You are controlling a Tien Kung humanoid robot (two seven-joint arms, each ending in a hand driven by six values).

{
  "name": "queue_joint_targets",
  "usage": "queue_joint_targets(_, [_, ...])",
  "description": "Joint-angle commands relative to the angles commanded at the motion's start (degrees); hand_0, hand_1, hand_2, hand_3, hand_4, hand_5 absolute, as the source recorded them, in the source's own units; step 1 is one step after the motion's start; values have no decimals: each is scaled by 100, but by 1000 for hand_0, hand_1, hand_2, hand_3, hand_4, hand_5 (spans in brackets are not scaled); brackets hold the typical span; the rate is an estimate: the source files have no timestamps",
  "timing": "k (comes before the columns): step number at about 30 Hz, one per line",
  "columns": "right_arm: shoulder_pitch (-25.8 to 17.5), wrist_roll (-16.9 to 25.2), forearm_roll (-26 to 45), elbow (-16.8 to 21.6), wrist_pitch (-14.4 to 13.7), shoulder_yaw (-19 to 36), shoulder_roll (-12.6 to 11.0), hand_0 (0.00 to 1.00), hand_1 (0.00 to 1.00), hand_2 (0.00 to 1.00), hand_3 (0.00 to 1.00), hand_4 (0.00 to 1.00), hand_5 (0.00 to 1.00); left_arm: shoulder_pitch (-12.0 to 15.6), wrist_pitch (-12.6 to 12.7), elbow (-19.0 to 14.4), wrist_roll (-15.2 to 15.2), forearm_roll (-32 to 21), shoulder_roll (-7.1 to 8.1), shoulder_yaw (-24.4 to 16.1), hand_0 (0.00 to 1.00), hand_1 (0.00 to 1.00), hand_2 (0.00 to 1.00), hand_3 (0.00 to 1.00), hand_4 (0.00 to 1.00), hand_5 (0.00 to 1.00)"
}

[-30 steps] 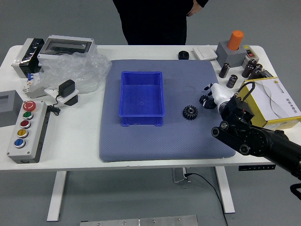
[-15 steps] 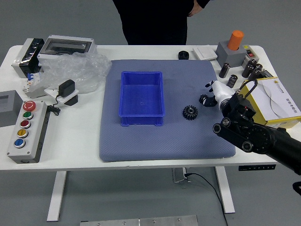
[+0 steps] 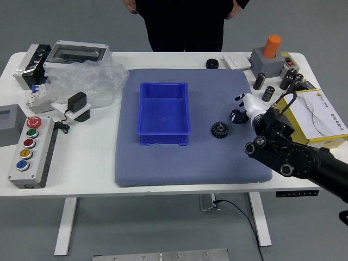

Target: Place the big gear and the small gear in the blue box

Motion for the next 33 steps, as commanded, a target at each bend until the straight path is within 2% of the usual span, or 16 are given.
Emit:
queue_joint_targets(14, [-79, 61, 62, -273, 12, -43, 121, 717, 679, 819, 860, 514, 103, -2, 15, 0, -16, 9, -10, 14, 754, 737, 763, 807, 617, 128])
queue_joint_targets(25, [-128, 79, 11, -435, -89, -87, 230, 693, 658, 789, 852, 521, 98, -30, 17, 0, -13, 17, -26, 18, 755, 736, 764, 807, 617, 127])
queue_joint_targets(26, [-133, 84, -4, -447, -109, -91, 240, 648, 588, 692, 817, 514, 91, -32, 18, 0, -13, 18, -26, 18, 754, 737, 763, 808, 617, 128])
queue_joint_targets(31, [-162, 120, -103, -495, -234, -119, 278, 648, 588, 692, 817, 514, 91, -38, 26, 0, -13, 17, -26, 22, 754, 737, 763, 808, 617, 128])
queue_joint_targets(32, [-167, 127, -124, -501, -258, -123, 283, 635, 473, 548, 675, 459, 121, -37, 28, 0, -13, 17, -26, 23, 755, 736, 763, 808, 618, 129])
queue_joint_targets(33, [-171, 134, -143, -507, -279, -126, 287, 635, 473, 548, 675, 459, 121, -36, 30, 0, -13, 17, -26, 24, 755, 736, 763, 808, 618, 129])
